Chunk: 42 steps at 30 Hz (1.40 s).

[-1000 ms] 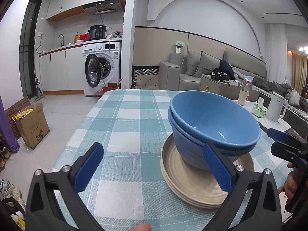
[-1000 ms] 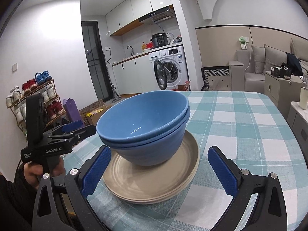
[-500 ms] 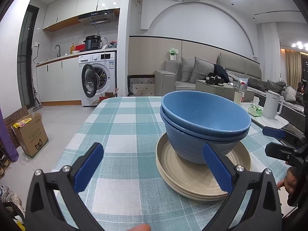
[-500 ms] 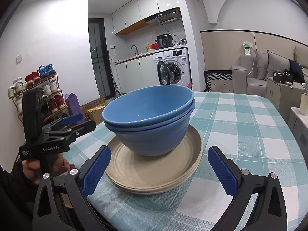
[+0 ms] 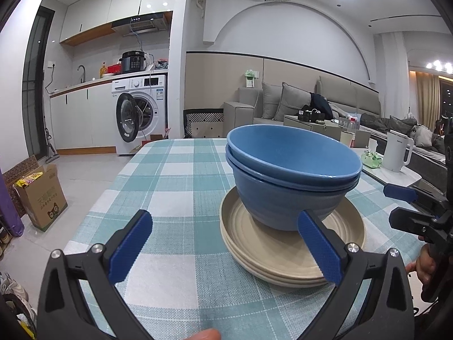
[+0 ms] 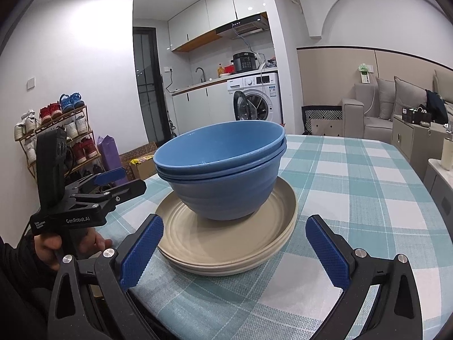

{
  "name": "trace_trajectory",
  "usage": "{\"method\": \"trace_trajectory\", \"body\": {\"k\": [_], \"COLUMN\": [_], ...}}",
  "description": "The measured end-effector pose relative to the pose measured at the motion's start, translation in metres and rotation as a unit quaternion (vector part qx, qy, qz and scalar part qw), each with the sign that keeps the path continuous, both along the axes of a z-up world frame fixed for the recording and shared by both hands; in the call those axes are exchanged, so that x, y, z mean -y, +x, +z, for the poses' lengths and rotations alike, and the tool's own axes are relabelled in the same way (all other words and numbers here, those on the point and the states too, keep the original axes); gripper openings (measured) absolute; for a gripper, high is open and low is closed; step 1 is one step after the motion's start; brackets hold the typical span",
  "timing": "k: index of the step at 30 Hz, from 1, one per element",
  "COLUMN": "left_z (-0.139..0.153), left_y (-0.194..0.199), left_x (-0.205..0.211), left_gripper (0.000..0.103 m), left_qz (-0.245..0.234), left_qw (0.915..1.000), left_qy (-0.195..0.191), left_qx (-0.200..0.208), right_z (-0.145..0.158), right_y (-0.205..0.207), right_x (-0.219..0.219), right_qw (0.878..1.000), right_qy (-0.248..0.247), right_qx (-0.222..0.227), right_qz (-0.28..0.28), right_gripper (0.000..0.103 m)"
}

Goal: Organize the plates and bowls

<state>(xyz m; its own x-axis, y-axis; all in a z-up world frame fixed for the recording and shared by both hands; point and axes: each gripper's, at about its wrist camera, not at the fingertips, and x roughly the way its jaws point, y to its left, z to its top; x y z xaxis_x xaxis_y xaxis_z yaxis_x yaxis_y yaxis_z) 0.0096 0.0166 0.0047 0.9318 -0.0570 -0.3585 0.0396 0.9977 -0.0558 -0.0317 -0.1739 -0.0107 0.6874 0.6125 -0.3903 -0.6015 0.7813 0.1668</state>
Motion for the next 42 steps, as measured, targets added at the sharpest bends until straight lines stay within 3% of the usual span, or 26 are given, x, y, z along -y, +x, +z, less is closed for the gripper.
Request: {"method": "trace_trajectory", "body": {"k": [42], "left_z": [-0.0083], "left_y": [0.0032], "left_x": [0.0004], "left_gripper": [0.103], "left_qz": [-0.001], "left_qw": [1.0], "left_qy": [0.0], "left_qx": [-0.008], "right_z": [-0.0059], "right_y": [0.0032], "right_x": [-0.0012], "right_qw": [1.0], "right_qy": [0.005], "right_qx": [-0.014], "right_qz": [0.002], "right_gripper": [0.102]}}
